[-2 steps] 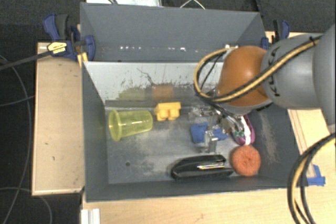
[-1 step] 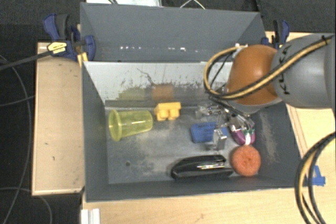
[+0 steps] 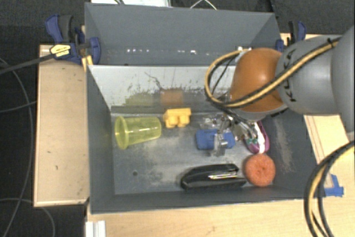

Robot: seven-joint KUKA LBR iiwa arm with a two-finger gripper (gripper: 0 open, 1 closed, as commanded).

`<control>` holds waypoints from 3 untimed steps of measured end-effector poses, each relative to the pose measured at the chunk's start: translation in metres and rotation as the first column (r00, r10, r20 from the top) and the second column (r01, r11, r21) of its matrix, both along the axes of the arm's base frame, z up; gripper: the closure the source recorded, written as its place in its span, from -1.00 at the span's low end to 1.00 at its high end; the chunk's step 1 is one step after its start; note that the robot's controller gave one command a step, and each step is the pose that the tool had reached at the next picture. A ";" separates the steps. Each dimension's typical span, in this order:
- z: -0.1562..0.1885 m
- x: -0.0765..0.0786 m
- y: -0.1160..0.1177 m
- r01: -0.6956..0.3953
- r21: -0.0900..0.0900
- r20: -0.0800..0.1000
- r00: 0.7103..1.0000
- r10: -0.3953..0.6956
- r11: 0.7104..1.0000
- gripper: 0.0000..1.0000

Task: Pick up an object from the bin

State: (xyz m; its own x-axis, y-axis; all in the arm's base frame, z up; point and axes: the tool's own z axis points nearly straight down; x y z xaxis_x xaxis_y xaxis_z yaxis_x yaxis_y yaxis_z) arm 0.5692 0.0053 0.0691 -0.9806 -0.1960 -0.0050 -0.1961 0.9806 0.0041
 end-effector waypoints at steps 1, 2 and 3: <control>0.000 0.000 0.000 0.000 0.000 0.000 1.000 0.000 1.000 1.00; 0.002 -0.001 0.000 0.000 0.000 -0.002 1.000 0.000 1.000 1.00; 0.022 -0.004 0.000 -0.001 0.000 -0.011 1.000 0.001 1.000 1.00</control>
Offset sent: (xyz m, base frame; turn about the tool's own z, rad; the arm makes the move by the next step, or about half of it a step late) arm 0.0000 0.0000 0.0551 0.0000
